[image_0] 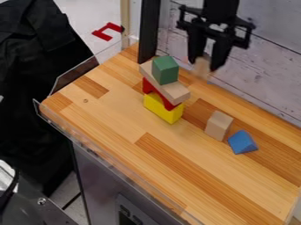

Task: Take the plus from the top of the tower and put it on top of the cube.

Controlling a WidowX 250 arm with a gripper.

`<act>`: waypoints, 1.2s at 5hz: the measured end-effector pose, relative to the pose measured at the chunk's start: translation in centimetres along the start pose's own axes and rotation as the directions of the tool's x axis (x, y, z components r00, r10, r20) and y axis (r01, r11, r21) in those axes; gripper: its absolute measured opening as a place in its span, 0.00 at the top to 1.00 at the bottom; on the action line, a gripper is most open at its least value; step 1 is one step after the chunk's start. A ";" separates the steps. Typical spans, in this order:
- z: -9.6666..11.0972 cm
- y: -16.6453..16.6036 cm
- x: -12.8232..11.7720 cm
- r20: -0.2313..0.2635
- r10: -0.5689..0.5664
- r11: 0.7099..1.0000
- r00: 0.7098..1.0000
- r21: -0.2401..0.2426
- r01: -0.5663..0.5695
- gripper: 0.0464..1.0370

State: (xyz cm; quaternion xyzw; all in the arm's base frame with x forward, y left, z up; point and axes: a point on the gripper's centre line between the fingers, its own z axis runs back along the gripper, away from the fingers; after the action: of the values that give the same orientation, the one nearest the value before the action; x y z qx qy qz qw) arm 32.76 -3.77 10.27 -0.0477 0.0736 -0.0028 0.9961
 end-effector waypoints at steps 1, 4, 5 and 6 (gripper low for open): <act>-1.1 -0.9 0.6 -0.026 -0.020 1.000 0.999 -0.002 0.020 0.61; -4.2 -2.9 2.7 -0.077 -0.048 0.998 0.996 0.026 0.050 0.61; -4.5 -3.1 2.7 -0.085 -0.040 0.999 0.996 0.017 0.041 0.61; -5.4 -3.0 2.1 -0.107 -0.030 0.999 0.994 0.013 0.032 0.61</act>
State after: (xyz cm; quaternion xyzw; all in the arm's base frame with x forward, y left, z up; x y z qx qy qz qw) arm 34.03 -7.33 4.90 -0.0413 0.1257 -0.0215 0.9910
